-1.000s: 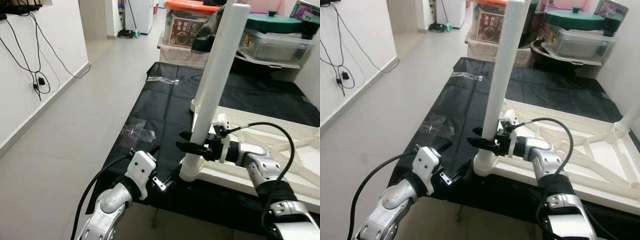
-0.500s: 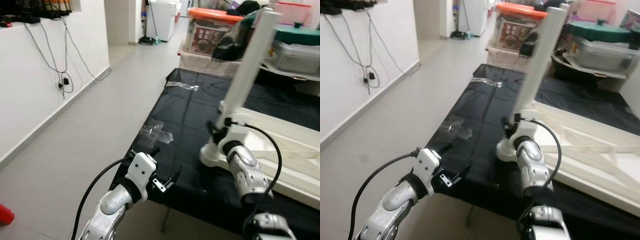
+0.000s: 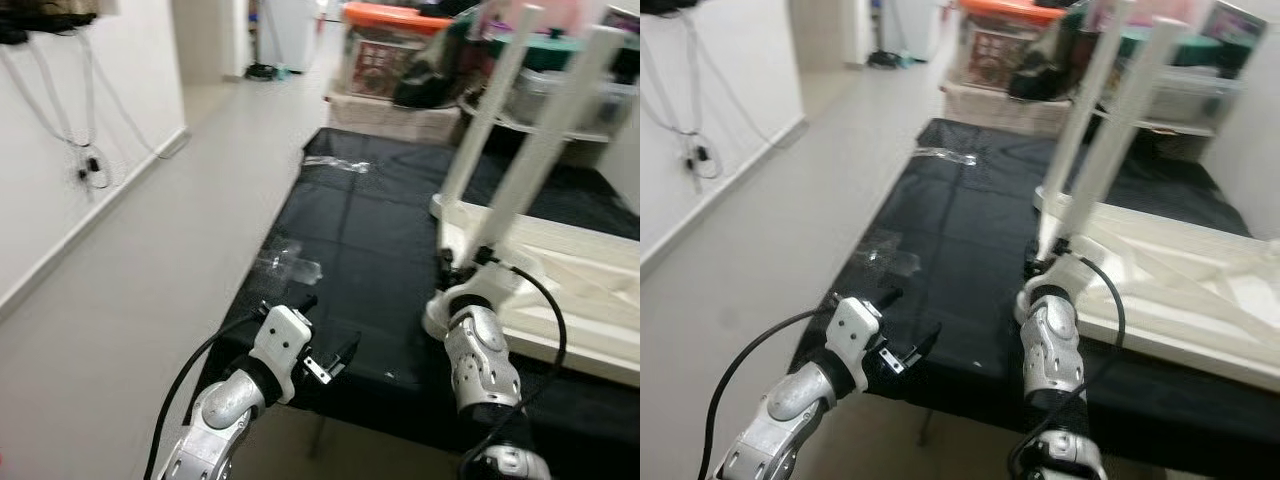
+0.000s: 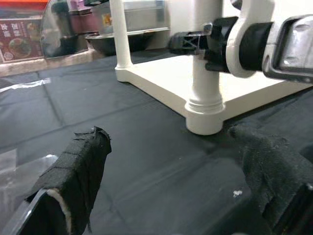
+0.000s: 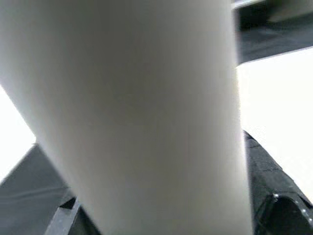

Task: Building children table

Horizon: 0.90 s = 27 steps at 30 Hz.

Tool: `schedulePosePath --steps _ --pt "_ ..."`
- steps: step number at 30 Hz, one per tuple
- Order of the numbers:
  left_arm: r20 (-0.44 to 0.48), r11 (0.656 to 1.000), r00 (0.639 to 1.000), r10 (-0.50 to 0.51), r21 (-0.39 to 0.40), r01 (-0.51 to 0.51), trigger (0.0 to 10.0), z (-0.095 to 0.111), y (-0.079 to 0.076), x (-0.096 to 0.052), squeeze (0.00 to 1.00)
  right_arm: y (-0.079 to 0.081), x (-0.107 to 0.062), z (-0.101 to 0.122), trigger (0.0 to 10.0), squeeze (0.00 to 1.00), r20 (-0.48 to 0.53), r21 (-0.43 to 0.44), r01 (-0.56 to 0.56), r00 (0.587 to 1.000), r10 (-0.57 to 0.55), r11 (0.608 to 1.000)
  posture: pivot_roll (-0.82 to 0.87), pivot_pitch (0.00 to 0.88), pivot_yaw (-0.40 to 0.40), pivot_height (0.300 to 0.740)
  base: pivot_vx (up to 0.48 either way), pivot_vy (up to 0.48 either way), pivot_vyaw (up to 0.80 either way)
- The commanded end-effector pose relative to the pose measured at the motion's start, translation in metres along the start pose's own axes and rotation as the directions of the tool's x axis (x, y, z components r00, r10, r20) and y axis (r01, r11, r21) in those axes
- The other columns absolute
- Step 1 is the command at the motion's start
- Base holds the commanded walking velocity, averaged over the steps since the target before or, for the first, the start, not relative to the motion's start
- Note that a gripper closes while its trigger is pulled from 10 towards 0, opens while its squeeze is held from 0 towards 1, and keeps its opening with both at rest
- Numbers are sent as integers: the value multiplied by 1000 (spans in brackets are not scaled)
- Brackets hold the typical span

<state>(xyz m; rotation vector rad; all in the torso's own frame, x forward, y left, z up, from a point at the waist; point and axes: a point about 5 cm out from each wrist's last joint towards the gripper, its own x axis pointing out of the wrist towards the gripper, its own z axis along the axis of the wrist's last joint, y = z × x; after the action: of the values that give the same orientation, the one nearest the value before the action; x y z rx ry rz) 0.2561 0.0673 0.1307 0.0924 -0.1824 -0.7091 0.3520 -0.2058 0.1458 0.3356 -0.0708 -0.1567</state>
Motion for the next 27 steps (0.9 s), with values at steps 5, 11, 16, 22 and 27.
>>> schedulePosePath --steps 5,11,16,22,27 --pt "0 1000 1000 -4 8 4 10000 -1 -1 0 0 3 0 16 10000 0 -41 -18 -343 939 342 939 119 0 -104 740 0 0 0" --pt "3 1000 1000 -4 5 4 10000 0 -2 2 0 13 -37 4 10000 0 -296 45 -849 492 819 527 123 0 -108 740 0 0 0" --pt "4 1000 1000 -3 5 3 10000 0 -2 3 0 22 -32 -2 10000 0 -368 106 -921 314 875 375 139 0 -126 740 0 0 0" --pt "4 1000 1000 -7 8 6 10000 0 -3 2 0 29 -23 -13 0 0 -411 93 -915 324 852 392 148 0 -128 740 0 0 0" --pt "2 1000 1000 -3 6 3 10000 1 -2 2 0 17 -4 -11 0 0 -355 -18 -740 634 687 673 154 0 -127 740 0 0 0"
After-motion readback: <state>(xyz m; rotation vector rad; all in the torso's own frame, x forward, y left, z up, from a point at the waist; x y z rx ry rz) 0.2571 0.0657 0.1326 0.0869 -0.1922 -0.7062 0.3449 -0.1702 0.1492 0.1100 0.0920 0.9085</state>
